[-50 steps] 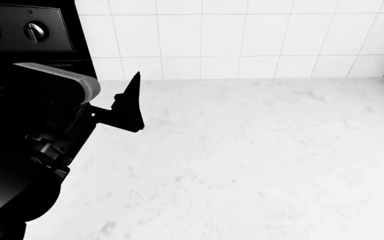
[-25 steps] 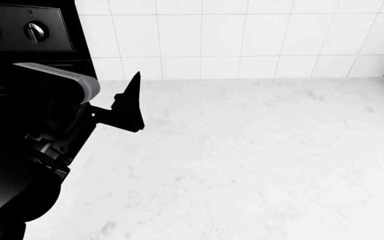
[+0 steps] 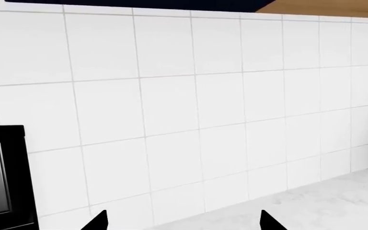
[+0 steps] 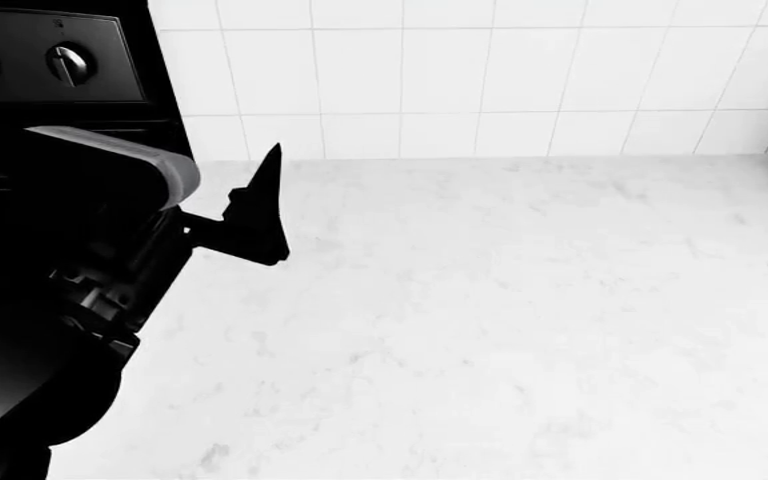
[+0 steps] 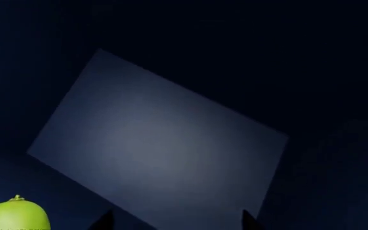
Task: Pick the lime, brussel sprout from the counter and place them in the cabinet. Then close the cabinet.
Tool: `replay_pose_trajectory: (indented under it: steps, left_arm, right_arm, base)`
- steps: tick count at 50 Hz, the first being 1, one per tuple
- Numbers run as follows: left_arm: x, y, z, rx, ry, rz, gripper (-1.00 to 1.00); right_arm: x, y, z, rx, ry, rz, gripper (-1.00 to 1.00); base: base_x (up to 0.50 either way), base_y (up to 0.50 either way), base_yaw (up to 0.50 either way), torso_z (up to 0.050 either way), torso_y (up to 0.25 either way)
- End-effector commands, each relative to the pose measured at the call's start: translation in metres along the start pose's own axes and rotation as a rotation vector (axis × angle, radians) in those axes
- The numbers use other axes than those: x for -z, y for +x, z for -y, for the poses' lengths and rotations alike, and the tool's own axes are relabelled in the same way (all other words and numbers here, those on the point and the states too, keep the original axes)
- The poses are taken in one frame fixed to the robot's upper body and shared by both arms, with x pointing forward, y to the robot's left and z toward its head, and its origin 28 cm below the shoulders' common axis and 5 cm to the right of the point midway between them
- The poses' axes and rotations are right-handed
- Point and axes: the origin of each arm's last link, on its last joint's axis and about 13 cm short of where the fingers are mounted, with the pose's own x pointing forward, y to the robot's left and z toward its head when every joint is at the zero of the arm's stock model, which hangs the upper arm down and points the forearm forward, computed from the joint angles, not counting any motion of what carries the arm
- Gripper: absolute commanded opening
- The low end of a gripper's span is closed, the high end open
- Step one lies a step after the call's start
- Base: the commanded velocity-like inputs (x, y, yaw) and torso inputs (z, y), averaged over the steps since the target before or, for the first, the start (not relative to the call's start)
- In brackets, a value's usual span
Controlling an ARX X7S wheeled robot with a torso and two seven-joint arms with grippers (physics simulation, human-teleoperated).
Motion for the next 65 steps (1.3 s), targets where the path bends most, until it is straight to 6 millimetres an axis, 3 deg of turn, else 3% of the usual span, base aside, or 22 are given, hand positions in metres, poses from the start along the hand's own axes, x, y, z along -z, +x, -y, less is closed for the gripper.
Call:
replay_pose_trajectory:
  steps: [1,14,34,65]
  left_arm:
    - [0.02,-0.009,0.003,0.021,0.008,-0.096,1.0]
    - [0.02,-0.01,0.004,0.018,0.005,-0.096,1.0]
    - [0.018,-0.013,0.002,0.011,0.004,-0.094,1.0]
    - [0.018,-0.015,-0.004,-0.022,-0.014,-0.084,1.0]
  right_arm:
    - [0.009,-0.002,-0.003,-0.06,-0.02,0.011,1.0]
    - [-0.005,-0.013,-0.014,-0.187,-0.064,0.205,1.0]
    - [-0.009,-0.03,-0.028,-0.307,-0.095,0.391,1.0]
    - [-0.011,-0.094,-0.048,-0.537,-0.127,0.559,1.0]
  base:
    - [0.0,0.0,0.0,0.0,0.0]
    - [0.0,0.0,0.0,0.0,0.0]
    - [0.0,0.0,0.0,0.0,0.0]
    - [0.0,0.0,0.0,0.0,0.0]
